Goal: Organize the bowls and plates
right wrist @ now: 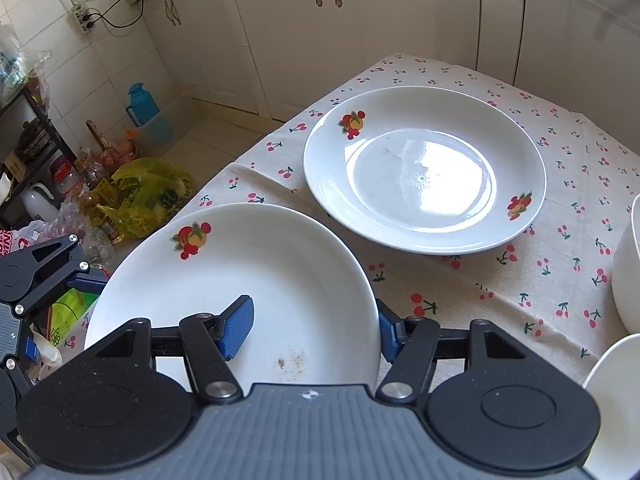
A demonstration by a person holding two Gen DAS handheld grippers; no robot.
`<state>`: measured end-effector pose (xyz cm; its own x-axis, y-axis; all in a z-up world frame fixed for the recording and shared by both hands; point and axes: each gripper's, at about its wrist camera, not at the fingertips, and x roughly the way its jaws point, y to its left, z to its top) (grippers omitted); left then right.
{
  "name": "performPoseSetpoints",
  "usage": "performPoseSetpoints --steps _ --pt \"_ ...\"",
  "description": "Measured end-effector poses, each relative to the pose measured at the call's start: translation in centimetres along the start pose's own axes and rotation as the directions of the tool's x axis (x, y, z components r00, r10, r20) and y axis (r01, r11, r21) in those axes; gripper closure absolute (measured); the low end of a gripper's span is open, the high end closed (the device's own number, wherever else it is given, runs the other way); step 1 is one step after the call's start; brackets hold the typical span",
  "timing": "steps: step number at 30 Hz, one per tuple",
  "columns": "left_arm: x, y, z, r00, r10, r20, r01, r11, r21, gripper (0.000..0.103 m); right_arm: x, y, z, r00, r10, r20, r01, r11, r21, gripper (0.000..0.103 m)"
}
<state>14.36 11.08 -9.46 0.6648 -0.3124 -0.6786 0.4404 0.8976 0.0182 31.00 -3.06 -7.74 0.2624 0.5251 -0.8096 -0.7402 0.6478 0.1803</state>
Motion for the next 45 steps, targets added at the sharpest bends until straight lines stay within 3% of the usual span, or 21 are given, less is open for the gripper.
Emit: performPoseSetpoints --steps 5,13,20,24,33,39,45 --pt "0.2 0.0 0.2 1.0 0.0 0.001 0.0 1.0 0.001 0.002 0.1 0.2 0.0 1.0 -0.009 0.001 0.009 1.0 -0.007 0.032" --pt "0.0 -0.1 0.0 1.0 0.011 0.011 -0.011 1.0 0.0 0.002 -0.3 0.7 0.0 1.0 -0.005 0.01 0.006 1.0 -0.021 0.016" --pt "-1.8 -0.5 -0.3 0.999 0.036 0.023 -0.035 0.998 -0.043 0.001 -3.9 2.9 -0.6 0.995 -0.054 0.088 0.062 0.993 -0.099 0.0" --pt "-3.3 -1.2 -0.4 0.998 0.042 0.039 -0.039 0.997 -0.073 0.001 -6.7 4.2 -1.8 0.986 -0.08 0.144 0.099 0.987 -0.127 0.0" --pt "-5.9 -4.1 -1.0 0.991 0.078 0.107 -0.071 0.995 -0.066 0.001 -12.5 5.1 -7.9 0.964 -0.169 0.204 0.185 0.981 -0.063 0.0" --pt "-5.8 -6.0 -0.8 0.999 0.04 0.037 -0.037 0.995 -0.09 0.001 -15.3 5.1 -13.7 0.951 -0.237 0.201 0.243 0.97 -0.004 0.0" --pt "-5.9 -7.8 -0.2 0.998 0.043 0.038 -0.038 0.991 -0.128 0.001 -17.7 4.9 -18.7 0.94 -0.269 0.207 0.266 0.963 0.044 0.0"
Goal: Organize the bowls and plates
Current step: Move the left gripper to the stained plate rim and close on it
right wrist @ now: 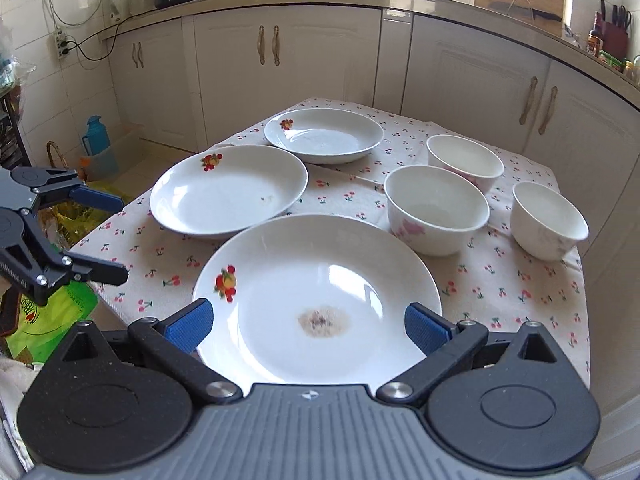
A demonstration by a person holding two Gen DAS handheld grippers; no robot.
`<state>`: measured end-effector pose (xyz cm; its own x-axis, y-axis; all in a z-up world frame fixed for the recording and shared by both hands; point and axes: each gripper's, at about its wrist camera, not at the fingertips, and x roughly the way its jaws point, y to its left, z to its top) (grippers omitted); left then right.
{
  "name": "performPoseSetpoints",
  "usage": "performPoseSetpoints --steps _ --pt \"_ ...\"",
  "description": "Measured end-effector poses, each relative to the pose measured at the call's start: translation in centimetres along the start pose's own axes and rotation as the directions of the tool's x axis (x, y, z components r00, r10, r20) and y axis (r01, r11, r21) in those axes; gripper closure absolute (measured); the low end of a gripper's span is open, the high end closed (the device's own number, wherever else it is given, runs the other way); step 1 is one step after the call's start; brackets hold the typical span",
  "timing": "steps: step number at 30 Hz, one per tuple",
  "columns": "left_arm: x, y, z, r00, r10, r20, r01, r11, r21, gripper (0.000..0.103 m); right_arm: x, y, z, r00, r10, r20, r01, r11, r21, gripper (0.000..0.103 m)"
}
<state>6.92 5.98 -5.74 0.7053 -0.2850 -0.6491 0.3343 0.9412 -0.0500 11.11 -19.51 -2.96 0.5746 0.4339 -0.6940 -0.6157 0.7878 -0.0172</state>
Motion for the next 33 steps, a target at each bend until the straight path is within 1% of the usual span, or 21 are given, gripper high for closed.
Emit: performPoseSetpoints --steps 4,6,12,16,18,23,24,28,33 --pt "0.1 -1.5 0.4 1.0 -0.005 0.003 0.005 1.0 0.024 0.001 -1.3 -0.5 -2.6 1.0 -0.025 0.003 0.025 1.0 0.01 0.0" --pt "0.2 -2.3 0.6 1.0 0.005 0.014 -0.005 1.0 0.031 0.001 -1.6 -0.9 -3.9 1.0 -0.027 0.001 0.027 0.999 0.019 0.0" --pt "0.5 -3.6 2.2 0.999 -0.008 0.031 0.006 0.998 0.064 0.001 -0.4 -1.5 -5.9 0.999 -0.034 -0.025 0.034 0.999 0.02 0.0" --pt "1.3 -4.2 3.5 1.0 -0.008 0.018 0.006 0.996 0.086 0.001 1.0 -1.5 -6.1 0.999 -0.027 -0.032 0.027 1.0 0.002 0.0" --pt "1.9 -4.3 4.2 1.0 0.012 0.01 -0.012 0.997 0.08 0.001 1.6 -1.5 -6.1 0.999 -0.014 -0.032 0.014 1.0 0.0 0.0" --pt "3.4 -4.5 5.7 1.0 -0.009 0.013 0.007 0.994 0.107 0.001 2.9 -1.9 -5.8 0.999 0.01 -0.03 -0.01 1.0 0.006 0.0" --pt "3.7 -4.6 6.1 1.0 -0.011 0.015 0.009 0.993 0.117 0.001 3.1 -1.8 -5.7 1.0 0.011 -0.027 -0.011 1.0 -0.012 0.0" --pt "5.3 -4.9 7.4 0.999 -0.041 0.012 0.039 0.988 0.149 0.001 3.3 -1.9 -5.6 0.999 0.026 -0.021 -0.027 0.999 -0.025 0.0" --pt "7.6 -5.2 8.7 0.994 -0.102 -0.026 0.105 0.978 0.18 0.001 3.2 -1.8 -5.8 1.0 0.024 -0.012 -0.025 0.999 -0.025 0.0"
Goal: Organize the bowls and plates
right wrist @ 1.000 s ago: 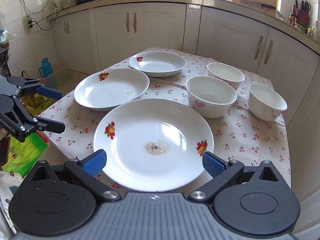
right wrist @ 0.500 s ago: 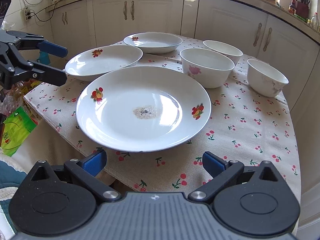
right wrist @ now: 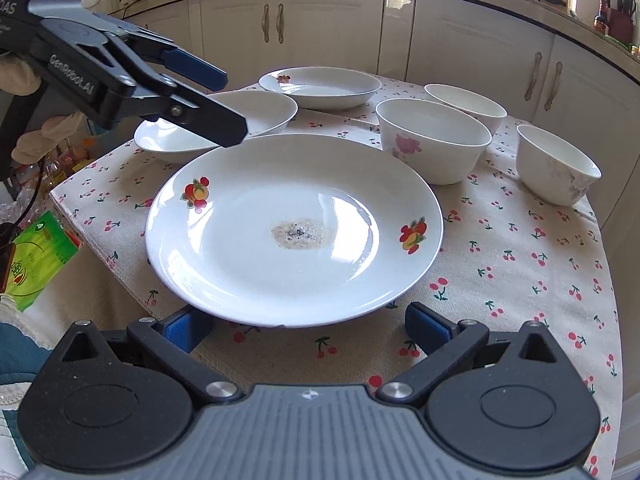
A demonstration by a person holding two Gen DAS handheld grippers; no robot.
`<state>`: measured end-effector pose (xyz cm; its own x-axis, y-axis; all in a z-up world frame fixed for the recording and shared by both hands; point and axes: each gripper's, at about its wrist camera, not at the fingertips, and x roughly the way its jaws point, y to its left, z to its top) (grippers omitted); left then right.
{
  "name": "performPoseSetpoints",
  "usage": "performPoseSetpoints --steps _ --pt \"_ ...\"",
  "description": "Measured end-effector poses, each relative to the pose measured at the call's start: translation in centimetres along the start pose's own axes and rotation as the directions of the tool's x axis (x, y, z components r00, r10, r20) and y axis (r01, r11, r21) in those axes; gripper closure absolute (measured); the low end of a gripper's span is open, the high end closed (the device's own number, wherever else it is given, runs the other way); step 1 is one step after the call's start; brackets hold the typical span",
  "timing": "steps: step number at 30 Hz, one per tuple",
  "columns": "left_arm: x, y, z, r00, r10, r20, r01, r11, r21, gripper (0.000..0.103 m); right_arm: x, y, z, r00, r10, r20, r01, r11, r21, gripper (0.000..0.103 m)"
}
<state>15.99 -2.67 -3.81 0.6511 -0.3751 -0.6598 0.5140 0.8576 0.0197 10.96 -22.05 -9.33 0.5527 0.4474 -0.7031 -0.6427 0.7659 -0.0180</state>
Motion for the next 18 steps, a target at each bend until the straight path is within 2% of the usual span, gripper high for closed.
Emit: performPoseSetpoints --steps 9,18 --pt "4.2 0.0 1.7 0.993 -0.07 -0.093 0.077 0.994 0.079 0.001 -0.2 0.1 -0.7 0.999 -0.005 0.04 0.005 1.0 0.001 0.0" --pt "7.1 0.6 2.4 0.969 -0.129 -0.21 0.15 0.985 0.087 0.006 -0.4 0.4 -0.8 0.998 -0.006 0.064 0.006 1.0 0.0 0.0"
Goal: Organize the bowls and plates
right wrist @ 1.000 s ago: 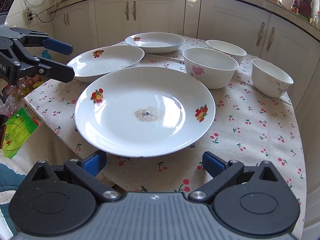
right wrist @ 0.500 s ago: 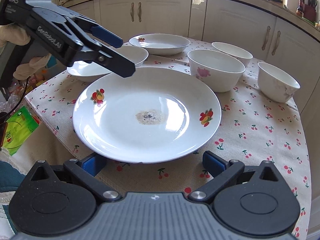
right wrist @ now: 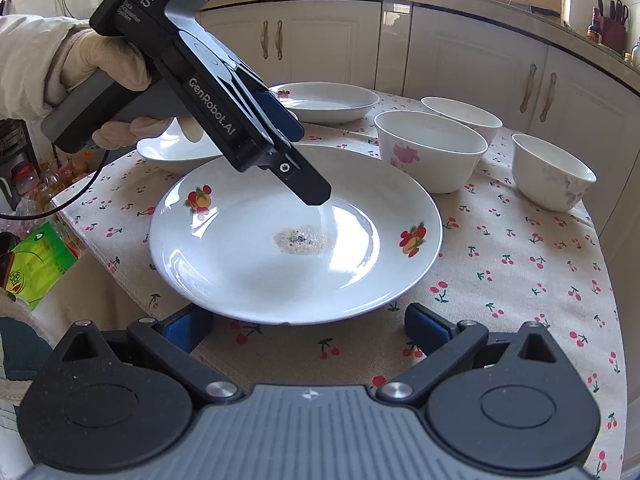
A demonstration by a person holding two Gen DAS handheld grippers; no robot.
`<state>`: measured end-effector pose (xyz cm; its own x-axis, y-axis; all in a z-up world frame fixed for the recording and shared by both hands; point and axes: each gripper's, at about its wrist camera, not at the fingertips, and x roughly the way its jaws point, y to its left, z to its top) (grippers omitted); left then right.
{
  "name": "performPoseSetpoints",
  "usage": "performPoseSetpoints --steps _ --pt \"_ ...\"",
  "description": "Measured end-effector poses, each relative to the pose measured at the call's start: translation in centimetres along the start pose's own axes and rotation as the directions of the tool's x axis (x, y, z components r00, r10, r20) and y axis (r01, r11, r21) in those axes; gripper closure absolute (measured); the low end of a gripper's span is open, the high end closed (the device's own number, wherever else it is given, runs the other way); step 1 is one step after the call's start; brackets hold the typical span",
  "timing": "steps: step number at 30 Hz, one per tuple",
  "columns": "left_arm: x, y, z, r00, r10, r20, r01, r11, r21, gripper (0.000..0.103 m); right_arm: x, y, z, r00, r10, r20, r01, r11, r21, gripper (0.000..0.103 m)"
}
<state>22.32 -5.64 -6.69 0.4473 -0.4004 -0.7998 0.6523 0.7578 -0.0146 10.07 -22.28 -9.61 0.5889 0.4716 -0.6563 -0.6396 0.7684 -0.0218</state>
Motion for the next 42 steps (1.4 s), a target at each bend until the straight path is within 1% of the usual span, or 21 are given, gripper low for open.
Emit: performPoseSetpoints --steps 1,3,6,10,17,21,29,34,42 --pt "0.3 0.1 0.1 1.0 -0.007 -0.017 0.007 1.0 0.003 0.006 0.0 0.1 0.0 1.0 -0.001 0.003 0.001 1.0 -0.005 0.0" --pt "0.7 0.2 0.2 0.999 -0.016 -0.041 0.016 1.0 0.003 0.012 0.0 0.4 0.1 1.0 -0.002 0.009 0.002 1.0 -0.019 0.0" --pt "1.0 0.4 0.3 0.997 -0.042 -0.063 0.042 0.999 -0.001 0.012 0.2 0.6 0.2 1.0 0.007 0.014 -0.007 1.0 -0.023 0.0" --pt "1.2 0.3 0.2 0.995 -0.049 -0.087 0.05 0.999 0.002 0.015 0.4 0.5 0.4 1.0 0.025 0.016 -0.024 1.0 -0.019 0.0" --pt "1.3 0.1 0.5 0.995 -0.053 -0.085 0.052 0.999 -0.012 0.015 0.1 -0.1 0.6 0.999 0.05 0.01 -0.049 0.999 -0.004 0.0" --pt "1.3 0.1 0.8 0.995 -0.075 -0.072 0.075 0.997 -0.011 0.015 -0.3 -0.8 0.5 0.999 0.039 0.007 -0.039 0.999 -0.006 0.0" --pt "1.6 0.4 0.9 0.991 -0.106 -0.085 0.105 0.994 -0.009 0.015 0.0 -0.8 0.3 1.0 0.03 0.002 -0.03 1.0 -0.006 0.0" --pt "1.7 0.4 0.9 0.99 -0.11 -0.09 0.111 0.994 0.003 0.015 0.2 -0.8 0.4 0.999 0.033 -0.005 -0.033 0.999 -0.008 0.0" --pt "1.5 0.7 0.8 0.99 -0.122 -0.068 0.121 0.993 -0.011 0.016 0.1 -0.7 0.9 1.0 0.026 -0.016 -0.026 1.0 -0.011 0.0"
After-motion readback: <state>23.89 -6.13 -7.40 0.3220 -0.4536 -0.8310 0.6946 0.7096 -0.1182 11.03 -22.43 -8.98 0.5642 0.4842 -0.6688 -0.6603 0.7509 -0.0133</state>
